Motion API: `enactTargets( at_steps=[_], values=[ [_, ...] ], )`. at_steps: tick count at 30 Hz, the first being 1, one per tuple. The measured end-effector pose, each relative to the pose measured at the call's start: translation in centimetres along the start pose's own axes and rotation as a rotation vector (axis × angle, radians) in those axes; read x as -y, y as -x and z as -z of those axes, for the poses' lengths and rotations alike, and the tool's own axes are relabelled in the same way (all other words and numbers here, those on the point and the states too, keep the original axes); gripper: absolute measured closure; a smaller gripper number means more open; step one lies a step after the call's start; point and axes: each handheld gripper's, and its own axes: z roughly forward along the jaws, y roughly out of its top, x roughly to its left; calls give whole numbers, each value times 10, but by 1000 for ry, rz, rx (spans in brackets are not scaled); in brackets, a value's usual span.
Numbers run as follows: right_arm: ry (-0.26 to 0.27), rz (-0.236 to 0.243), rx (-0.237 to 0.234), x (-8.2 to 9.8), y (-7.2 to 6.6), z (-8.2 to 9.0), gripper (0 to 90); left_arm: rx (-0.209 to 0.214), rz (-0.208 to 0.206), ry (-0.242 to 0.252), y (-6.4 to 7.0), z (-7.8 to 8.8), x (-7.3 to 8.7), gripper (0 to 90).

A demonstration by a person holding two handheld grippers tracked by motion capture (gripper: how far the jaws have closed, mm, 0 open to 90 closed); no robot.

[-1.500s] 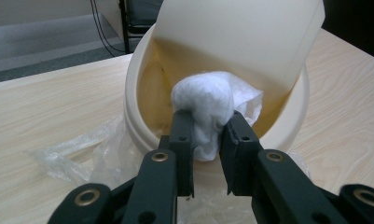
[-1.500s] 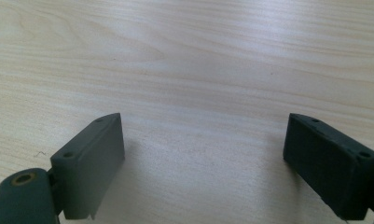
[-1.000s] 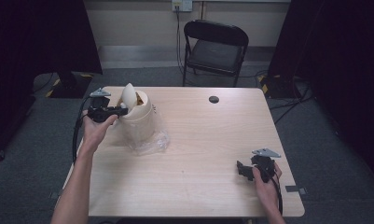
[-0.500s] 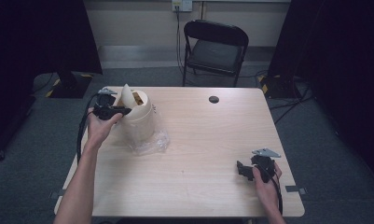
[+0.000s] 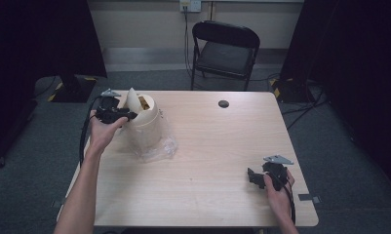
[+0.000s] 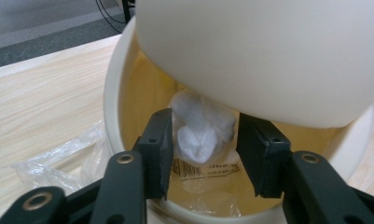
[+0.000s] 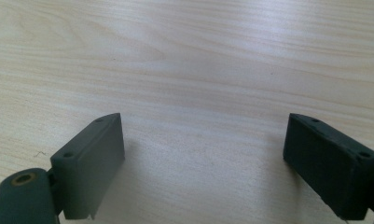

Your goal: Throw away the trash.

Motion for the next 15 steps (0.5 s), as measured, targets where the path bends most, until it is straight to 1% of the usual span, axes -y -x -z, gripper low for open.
enactTargets(
  at_steps=[2, 3, 4, 7, 8, 9, 13, 15],
  values=[
    [0, 0, 0, 0, 0, 0, 116, -5, -14, -2, 0, 1, 0, 542],
    [0, 0, 0, 0, 0, 0, 116, -5, -14, -2, 0, 1, 0, 521],
    [0, 0, 0, 0, 0, 0, 116, -12, -23, -9, 0, 1, 0, 521],
    [0, 0, 0, 0, 0, 0, 116, -6, -21, 0, 0, 4, 0, 463],
    [0, 0, 0, 0, 0, 0, 116, -13, -19, -1, 1, 6, 0, 463],
    [0, 0, 0, 0, 0, 0, 116, -15, -27, 0, 0, 7, -1, 456],
    [0, 0, 0, 0, 0, 0, 116, 2, -20, 12, -1, 9, 0, 448],
    [0, 0, 0, 0, 0, 0, 116, 3, -15, 16, -1, 10, 1, 440]
  ],
)
